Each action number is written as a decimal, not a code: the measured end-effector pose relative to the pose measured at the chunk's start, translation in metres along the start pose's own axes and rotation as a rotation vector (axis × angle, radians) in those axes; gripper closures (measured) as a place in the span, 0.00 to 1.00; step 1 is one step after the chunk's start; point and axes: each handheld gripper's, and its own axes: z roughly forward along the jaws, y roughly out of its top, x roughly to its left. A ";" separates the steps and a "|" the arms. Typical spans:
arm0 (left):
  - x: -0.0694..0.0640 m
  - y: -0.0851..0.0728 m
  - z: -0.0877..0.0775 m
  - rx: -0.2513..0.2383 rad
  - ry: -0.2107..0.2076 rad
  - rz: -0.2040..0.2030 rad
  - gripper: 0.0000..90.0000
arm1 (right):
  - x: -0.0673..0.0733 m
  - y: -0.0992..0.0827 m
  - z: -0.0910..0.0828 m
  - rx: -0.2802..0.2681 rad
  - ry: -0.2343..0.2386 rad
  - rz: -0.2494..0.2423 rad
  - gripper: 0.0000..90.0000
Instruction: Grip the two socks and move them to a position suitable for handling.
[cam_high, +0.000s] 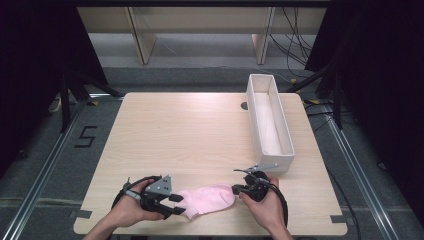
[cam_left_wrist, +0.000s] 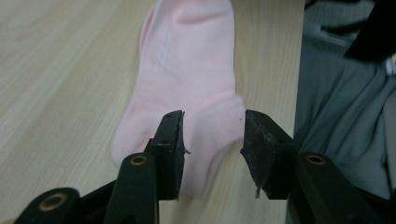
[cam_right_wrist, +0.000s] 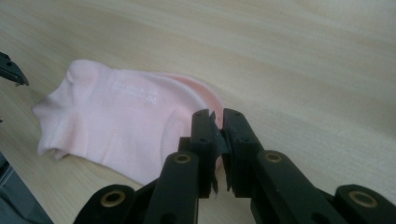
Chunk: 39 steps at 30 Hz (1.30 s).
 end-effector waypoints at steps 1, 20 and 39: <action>0.001 0.001 -0.001 -0.026 -0.003 -0.022 0.65 | 0.001 0.001 -0.001 -0.016 0.014 -0.003 0.93; 0.005 -0.010 0.031 0.080 0.021 -0.086 0.81 | 0.003 -0.001 0.022 0.018 -0.080 -0.104 0.97; 0.010 -0.027 -0.004 -0.140 0.153 -0.279 0.42 | -0.006 -0.005 -0.002 -0.111 -0.062 -0.096 0.75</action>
